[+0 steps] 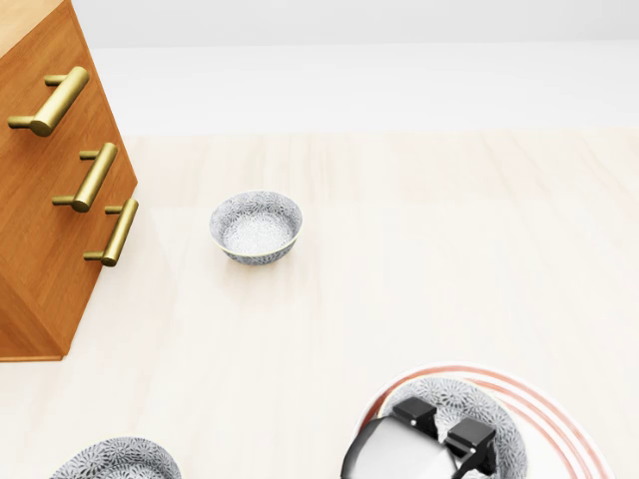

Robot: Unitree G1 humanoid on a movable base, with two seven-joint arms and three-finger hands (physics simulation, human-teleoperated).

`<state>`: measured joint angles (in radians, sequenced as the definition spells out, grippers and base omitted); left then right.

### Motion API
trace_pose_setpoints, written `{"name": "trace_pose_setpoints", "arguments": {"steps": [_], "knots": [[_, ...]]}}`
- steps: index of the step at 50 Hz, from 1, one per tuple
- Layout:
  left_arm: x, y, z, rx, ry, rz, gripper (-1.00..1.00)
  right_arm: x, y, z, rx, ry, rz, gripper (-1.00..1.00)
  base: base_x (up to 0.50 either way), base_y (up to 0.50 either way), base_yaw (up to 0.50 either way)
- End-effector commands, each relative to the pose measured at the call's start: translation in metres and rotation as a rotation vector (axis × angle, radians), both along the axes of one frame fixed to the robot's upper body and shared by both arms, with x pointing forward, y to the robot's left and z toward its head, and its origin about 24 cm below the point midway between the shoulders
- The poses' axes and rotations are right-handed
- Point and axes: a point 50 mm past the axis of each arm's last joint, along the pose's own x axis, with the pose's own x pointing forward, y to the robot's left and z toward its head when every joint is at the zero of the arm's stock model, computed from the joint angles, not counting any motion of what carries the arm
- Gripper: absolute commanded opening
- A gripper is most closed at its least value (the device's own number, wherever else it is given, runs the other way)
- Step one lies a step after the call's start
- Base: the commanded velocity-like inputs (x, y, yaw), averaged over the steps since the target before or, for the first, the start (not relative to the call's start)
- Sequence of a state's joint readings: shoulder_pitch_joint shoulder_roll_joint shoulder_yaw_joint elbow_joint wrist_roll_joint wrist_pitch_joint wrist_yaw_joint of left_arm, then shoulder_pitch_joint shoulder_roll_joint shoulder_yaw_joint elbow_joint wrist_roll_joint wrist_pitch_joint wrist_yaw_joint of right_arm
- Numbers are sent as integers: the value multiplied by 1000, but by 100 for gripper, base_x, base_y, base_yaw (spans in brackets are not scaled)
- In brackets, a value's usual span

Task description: Put the bowl in the middle on the plate.

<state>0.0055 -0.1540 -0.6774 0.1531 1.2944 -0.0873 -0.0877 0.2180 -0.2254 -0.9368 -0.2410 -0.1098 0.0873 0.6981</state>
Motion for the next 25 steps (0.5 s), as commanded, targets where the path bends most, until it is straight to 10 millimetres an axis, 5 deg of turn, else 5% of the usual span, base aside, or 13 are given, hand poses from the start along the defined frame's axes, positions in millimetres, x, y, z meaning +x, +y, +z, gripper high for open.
{"name": "trace_pose_setpoints", "arguments": {"steps": [1, 25], "knots": [[-1, 3, -2, -4, 29, 5, 100, -1, 0, 1, -6, -4, -1, 100, 0, 0, 0], [8, 10, 9, -38, 52, 24, 100, 1, 0, 2, -8, -4, 2, 100, 0, 0, 0]]}}
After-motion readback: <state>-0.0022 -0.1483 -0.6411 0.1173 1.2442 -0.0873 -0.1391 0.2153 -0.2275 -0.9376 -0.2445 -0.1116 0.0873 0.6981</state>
